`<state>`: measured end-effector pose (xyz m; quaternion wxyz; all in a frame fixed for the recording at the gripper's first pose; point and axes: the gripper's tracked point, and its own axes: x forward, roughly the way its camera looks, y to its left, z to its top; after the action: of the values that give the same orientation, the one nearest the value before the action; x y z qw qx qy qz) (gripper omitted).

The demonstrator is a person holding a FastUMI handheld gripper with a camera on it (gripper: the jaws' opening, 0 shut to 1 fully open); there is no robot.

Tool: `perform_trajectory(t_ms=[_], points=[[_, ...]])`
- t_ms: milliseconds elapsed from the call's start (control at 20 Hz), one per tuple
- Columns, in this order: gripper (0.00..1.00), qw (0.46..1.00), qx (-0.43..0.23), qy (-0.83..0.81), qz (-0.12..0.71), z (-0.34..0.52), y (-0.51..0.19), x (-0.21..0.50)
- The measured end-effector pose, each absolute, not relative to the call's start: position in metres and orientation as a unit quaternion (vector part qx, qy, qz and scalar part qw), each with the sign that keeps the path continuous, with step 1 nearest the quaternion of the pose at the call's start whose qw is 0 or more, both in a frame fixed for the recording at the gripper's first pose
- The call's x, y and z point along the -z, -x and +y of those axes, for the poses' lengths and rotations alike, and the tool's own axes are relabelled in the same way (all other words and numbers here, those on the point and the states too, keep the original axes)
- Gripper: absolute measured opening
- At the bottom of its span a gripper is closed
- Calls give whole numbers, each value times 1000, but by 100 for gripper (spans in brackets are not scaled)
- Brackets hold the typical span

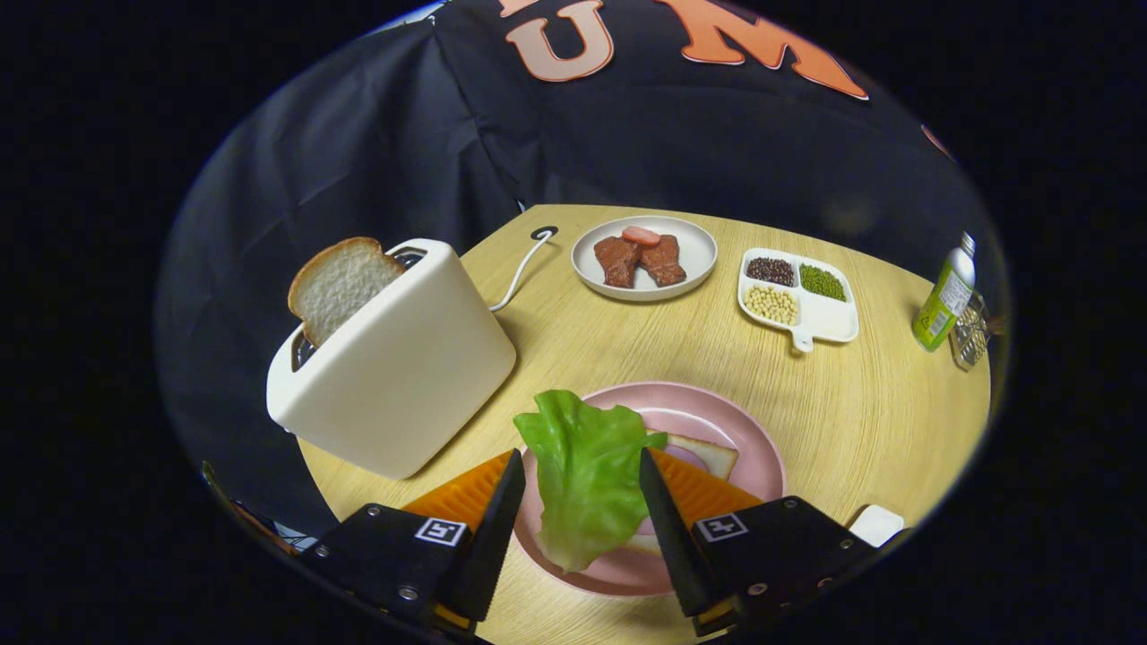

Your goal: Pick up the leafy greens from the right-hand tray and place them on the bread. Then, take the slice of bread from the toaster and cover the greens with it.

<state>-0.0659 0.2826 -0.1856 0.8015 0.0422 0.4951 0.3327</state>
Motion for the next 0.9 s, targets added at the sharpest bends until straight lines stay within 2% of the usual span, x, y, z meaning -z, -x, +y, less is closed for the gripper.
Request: perform_trajectory(t_ms=[150, 450, 700, 900], points=[[88, 798, -356, -59, 482, 306, 64, 154], [97, 790, -387, -74, 470, 351, 56, 99], [98, 779, -406, -104, 465, 390, 45, 52], [98, 755, -407, -118, 499, 421, 43, 44]])
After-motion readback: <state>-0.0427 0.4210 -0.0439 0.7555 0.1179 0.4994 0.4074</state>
